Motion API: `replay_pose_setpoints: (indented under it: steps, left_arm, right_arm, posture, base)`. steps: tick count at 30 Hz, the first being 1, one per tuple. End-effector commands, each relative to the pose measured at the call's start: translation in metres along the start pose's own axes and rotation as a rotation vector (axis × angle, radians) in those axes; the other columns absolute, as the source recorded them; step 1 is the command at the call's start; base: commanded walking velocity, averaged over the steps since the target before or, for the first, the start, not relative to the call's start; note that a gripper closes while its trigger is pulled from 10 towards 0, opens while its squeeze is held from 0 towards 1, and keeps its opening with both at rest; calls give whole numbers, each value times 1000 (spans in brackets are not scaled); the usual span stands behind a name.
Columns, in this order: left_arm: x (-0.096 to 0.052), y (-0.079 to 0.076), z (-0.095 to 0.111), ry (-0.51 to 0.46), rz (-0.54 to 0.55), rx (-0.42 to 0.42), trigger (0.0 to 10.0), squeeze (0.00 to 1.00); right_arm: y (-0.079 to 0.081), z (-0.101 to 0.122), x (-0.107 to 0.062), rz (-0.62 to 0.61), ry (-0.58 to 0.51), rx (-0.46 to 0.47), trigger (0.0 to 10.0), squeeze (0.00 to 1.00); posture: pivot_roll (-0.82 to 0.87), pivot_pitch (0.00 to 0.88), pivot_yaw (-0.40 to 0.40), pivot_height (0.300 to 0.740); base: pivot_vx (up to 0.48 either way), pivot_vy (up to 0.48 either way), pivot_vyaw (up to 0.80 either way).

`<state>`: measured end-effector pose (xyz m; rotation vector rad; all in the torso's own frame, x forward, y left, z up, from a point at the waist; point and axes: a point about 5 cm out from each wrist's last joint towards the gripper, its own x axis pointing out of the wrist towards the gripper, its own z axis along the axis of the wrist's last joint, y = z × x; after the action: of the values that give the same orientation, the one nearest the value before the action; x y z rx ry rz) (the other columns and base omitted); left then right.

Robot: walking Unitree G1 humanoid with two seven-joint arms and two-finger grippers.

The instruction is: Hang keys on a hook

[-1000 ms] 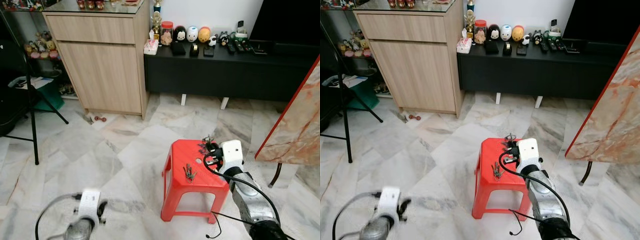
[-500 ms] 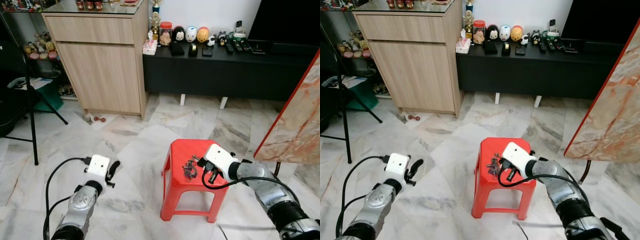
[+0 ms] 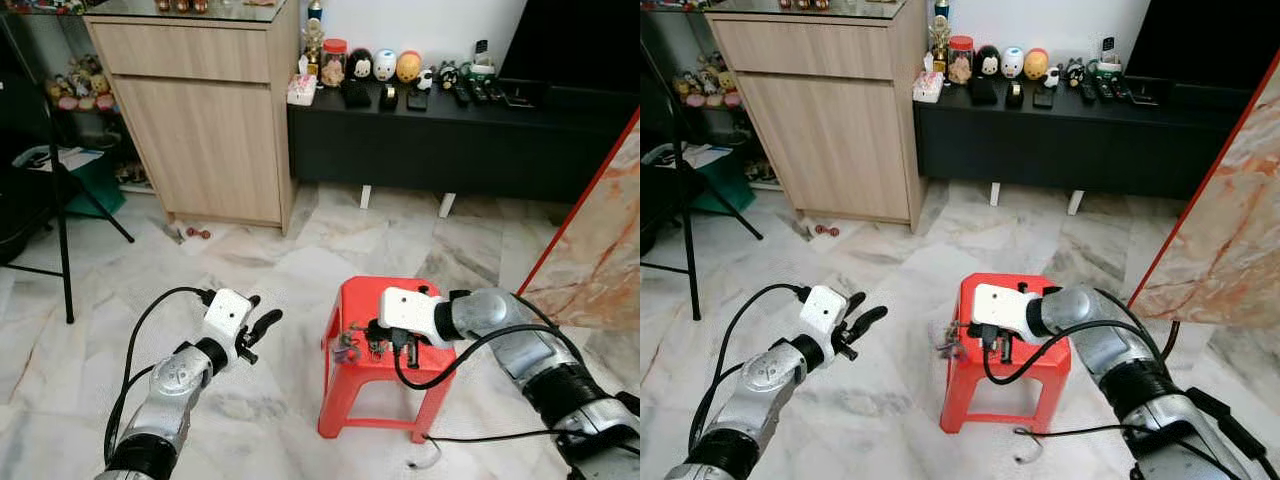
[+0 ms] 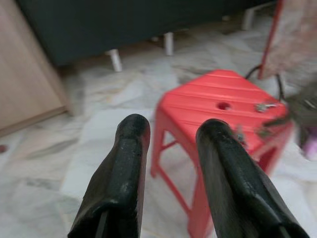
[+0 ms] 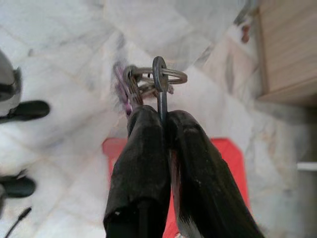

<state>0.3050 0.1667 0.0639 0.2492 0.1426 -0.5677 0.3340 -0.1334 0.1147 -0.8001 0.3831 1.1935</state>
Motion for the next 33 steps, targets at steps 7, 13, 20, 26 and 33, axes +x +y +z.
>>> replay_pose_setpoints:
  steps: [7, 13, 20, 26, 33]
  left_arm:
    - [-2, -1, 1, 14, -15, -12, 10000, 0]
    - [-6, 7, -11, 69, 93, -17, 10000, 0]
    - [-17, 9, -32, 133, 206, -71, 10000, 0]
    - [-25, 8, -49, 197, 258, -94, 10000, 0]
    - [-37, 2, -73, 285, 309, -165, 10000, 0]
  right_arm:
    - [-15, 9, -2, -88, -12, -17, 10000, 0]
    - [-15, 0, 4, -154, 16, 59, 10000, 0]
    - [-21, -24, 3, -499, 10, 375, 10000, 0]
    - [-20, -33, -5, -763, -112, 623, 10000, 0]
    - [-11, -35, -11, -990, -211, 833, 10000, 0]
  posture:
    - [42, 0, -73, 740]
    - [42, 0, -71, 740]
    - [40, 0, -69, 740]
    - [27, 0, -59, 740]
    - [21, 0, -45, 740]
  base:
    - [0, 0, 0]
    - [0, 0, 0]
    - [0, 0, 0]
    - [0, 0, 0]
    - [0, 0, 0]
